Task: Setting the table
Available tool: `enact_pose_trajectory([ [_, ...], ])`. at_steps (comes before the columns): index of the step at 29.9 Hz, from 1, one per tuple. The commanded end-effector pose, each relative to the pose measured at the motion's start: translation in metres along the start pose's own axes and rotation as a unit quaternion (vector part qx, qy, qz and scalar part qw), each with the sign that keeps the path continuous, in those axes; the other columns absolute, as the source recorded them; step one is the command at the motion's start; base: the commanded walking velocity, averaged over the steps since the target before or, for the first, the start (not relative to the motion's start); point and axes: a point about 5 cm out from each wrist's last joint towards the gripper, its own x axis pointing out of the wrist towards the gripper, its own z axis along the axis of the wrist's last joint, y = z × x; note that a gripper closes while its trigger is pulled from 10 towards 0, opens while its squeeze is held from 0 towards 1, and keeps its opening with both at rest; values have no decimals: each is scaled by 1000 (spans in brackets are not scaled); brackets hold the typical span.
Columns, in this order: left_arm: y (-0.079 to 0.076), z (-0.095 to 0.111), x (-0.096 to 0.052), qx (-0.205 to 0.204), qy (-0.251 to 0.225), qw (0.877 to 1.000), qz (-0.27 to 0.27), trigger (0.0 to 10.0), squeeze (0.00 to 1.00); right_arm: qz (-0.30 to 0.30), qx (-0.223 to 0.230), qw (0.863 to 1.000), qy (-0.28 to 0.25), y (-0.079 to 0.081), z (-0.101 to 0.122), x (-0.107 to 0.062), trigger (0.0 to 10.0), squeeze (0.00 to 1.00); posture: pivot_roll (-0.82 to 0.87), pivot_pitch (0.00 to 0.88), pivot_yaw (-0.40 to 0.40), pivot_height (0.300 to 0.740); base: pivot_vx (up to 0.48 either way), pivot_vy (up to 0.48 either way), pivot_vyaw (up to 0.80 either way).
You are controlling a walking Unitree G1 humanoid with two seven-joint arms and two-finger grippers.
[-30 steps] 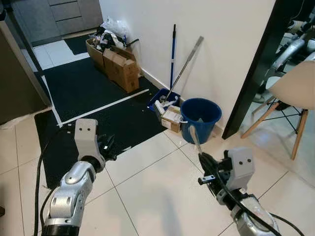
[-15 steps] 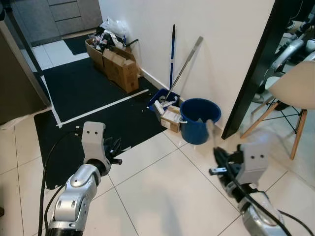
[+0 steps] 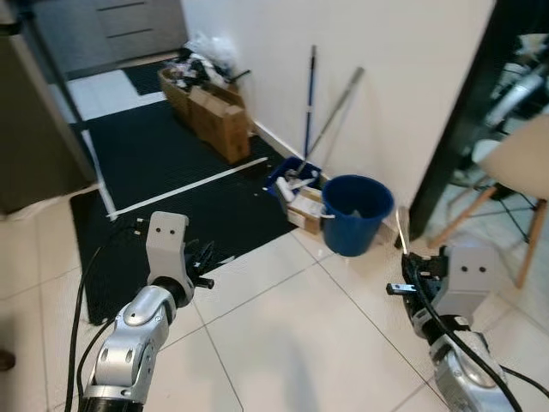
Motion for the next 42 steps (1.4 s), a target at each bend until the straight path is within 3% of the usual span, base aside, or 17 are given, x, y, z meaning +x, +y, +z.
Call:
enact_pose_trajectory([
  [1, 3, -5, -3, 3, 6, 1000, 5, 10000, 0, -6, 5, 1000, 0, 1, -2, 0, 10000, 0, -63, 104, 129, 740, 0, 0, 788],
  [9, 4, -6, -3, 6, 7, 1000, 5, 10000, 0, -19, 78, 997, 5, -3, -2, 1, 10000, 0, -65, 104, 128, 740, 0, 0, 788],
  [11, 4, -6, -3, 7, 8, 1000, 5, 10000, 0, -19, 142, 990, 11, -4, -3, 2, 10000, 0, -65, 107, 128, 740, 0, 0, 788],
  [12, 4, -6, -3, 7, 8, 1000, 5, 10000, 0, -18, 153, 988, 11, -4, -3, 2, 10000, 0, -65, 107, 128, 740, 0, 0, 788],
  [42, 4, -6, -2, 10, 12, 1000, 6, 10000, 0, 1, 164, 986, 11, 0, 1, 1, 10000, 0, -66, 117, 134, 740, 0, 0, 788],
])
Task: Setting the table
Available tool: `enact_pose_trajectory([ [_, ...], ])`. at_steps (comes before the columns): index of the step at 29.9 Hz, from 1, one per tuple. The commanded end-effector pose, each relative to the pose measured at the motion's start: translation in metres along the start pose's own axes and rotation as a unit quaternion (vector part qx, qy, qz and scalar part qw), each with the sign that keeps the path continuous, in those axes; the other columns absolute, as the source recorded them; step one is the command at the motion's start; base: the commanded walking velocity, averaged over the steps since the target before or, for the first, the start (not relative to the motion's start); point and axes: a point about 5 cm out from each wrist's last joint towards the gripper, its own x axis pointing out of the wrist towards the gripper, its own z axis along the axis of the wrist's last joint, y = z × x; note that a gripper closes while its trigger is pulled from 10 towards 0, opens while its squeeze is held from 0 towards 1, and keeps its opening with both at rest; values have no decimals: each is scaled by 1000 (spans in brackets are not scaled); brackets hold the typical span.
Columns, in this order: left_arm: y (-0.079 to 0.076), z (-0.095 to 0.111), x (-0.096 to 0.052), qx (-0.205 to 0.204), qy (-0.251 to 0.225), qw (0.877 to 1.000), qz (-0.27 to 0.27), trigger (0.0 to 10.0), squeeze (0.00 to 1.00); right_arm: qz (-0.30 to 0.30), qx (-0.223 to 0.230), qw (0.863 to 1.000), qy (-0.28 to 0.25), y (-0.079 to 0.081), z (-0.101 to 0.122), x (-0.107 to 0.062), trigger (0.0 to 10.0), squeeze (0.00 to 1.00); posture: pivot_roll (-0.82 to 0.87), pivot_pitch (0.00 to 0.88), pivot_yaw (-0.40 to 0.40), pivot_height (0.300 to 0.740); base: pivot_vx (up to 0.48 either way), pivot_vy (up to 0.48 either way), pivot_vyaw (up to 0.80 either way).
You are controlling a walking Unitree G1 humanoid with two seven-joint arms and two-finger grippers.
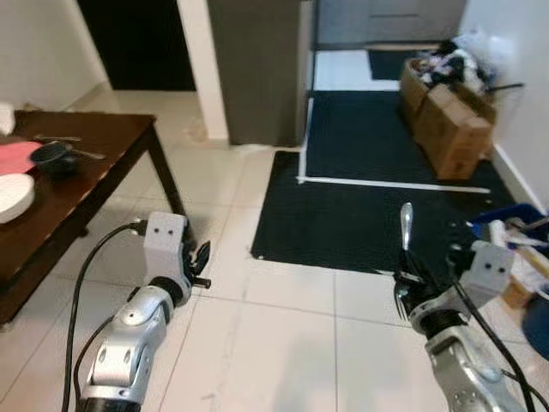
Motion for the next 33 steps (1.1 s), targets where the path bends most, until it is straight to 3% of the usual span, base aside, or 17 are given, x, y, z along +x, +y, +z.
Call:
enact_pose_trajectory([
  [1, 3, -7, -2, 2, 13, 1000, 6, 10000, 0, 1, 5, 1000, 7, 0, -3, -2, 10000, 0, -66, 117, 134, 740, 0, 0, 788],
  [33, 2, -8, -2, 4, 17, 1000, 6, 10000, 0, 8, 5, 1000, 8, 2, -1, -2, 10000, 0, -68, 122, 135, 740, 0, 0, 788],
])
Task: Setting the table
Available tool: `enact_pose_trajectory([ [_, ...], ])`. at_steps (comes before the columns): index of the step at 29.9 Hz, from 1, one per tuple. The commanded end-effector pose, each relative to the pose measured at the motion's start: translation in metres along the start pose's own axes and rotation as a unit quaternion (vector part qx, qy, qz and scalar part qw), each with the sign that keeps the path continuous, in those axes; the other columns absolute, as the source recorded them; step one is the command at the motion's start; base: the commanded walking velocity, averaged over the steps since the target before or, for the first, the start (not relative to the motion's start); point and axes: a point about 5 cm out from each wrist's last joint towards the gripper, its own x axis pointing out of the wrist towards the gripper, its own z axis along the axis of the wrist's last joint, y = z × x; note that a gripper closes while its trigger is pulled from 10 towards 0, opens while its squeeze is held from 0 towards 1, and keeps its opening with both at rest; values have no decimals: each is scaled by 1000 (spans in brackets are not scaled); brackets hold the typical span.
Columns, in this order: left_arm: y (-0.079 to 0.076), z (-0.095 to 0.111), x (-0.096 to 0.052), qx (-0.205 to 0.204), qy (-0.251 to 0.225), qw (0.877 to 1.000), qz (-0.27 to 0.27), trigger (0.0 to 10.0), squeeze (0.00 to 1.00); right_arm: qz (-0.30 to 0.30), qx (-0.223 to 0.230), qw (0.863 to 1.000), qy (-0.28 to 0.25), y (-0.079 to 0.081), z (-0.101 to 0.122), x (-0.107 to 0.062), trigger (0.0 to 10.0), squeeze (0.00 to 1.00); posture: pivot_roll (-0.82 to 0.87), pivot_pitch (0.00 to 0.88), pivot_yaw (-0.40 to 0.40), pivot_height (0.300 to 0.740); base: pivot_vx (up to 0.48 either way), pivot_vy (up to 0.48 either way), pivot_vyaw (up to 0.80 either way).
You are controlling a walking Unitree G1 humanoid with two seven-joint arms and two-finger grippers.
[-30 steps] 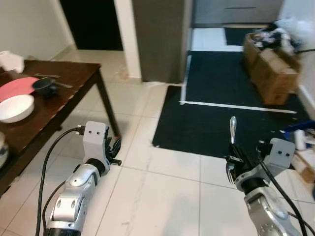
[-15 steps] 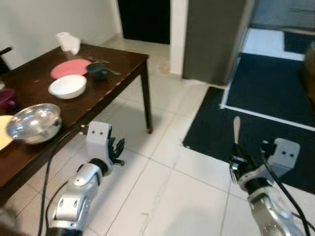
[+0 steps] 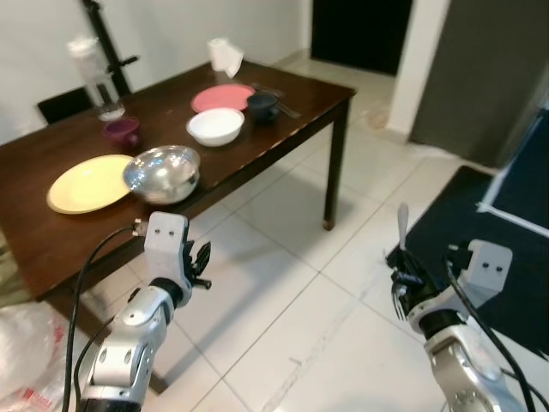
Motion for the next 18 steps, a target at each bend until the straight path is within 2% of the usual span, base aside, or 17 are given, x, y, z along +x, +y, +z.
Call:
enact_pose_trajectory([
  [1, 9, -8, -4, 4, 17, 1000, 16, 10000, 0, 9, 8, 1000, 7, 4, -3, -1, 10000, 0, -68, 122, 135, 740, 0, 0, 788],
  [18, 10, -8, -3, 7, 19, 1000, 18, 10000, 0, 15, 12, 1000, 4, 7, -2, 0, 10000, 0, -65, 120, 136, 740, 0, 0, 788],
])
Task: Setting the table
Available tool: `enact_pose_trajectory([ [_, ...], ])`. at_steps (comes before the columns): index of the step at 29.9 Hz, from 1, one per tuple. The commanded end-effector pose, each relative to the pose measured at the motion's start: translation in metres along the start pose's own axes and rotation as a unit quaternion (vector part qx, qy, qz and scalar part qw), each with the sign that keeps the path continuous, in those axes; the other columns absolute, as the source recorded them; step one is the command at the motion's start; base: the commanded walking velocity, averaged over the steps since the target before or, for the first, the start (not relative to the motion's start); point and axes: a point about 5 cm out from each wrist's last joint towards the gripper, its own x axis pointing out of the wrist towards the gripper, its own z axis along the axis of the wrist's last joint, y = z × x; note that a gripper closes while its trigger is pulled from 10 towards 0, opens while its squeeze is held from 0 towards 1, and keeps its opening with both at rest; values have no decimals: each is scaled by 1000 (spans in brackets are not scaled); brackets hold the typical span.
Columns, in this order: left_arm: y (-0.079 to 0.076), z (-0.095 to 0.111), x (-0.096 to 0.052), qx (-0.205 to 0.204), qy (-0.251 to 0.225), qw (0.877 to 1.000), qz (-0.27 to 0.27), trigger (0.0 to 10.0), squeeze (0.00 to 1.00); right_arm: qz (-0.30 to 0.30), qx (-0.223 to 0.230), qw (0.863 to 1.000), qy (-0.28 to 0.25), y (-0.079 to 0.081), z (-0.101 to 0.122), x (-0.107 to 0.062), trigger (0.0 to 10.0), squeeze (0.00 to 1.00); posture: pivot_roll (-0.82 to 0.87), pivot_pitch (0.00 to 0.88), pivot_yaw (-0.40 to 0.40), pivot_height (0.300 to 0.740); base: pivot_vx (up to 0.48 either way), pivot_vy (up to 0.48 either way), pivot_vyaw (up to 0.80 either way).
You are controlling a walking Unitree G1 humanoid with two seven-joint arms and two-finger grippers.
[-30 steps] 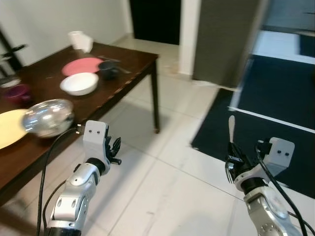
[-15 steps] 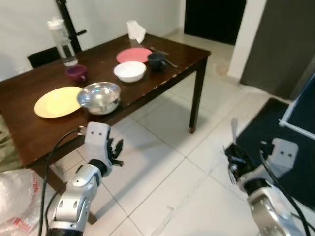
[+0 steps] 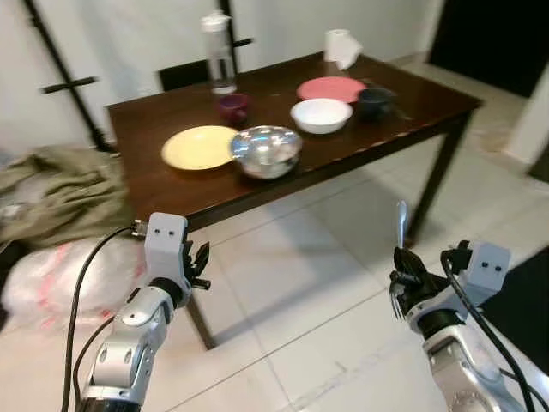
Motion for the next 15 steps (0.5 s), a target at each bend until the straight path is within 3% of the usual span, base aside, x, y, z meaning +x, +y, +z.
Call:
enact_pose_trajectory([
  [1, 4, -6, -2, 4, 14, 1000, 8, 10000, 0, 0, 6, 1000, 3, 0, -1, -2, 10000, 0, -65, 120, 136, 740, 0, 0, 788],
  [15, 4, -6, 1, 9, 14, 1000, 8, 10000, 0, 5, 7, 1000, -1, 1, 0, 0, 10000, 0, -68, 104, 139, 740, 0, 0, 788],
])
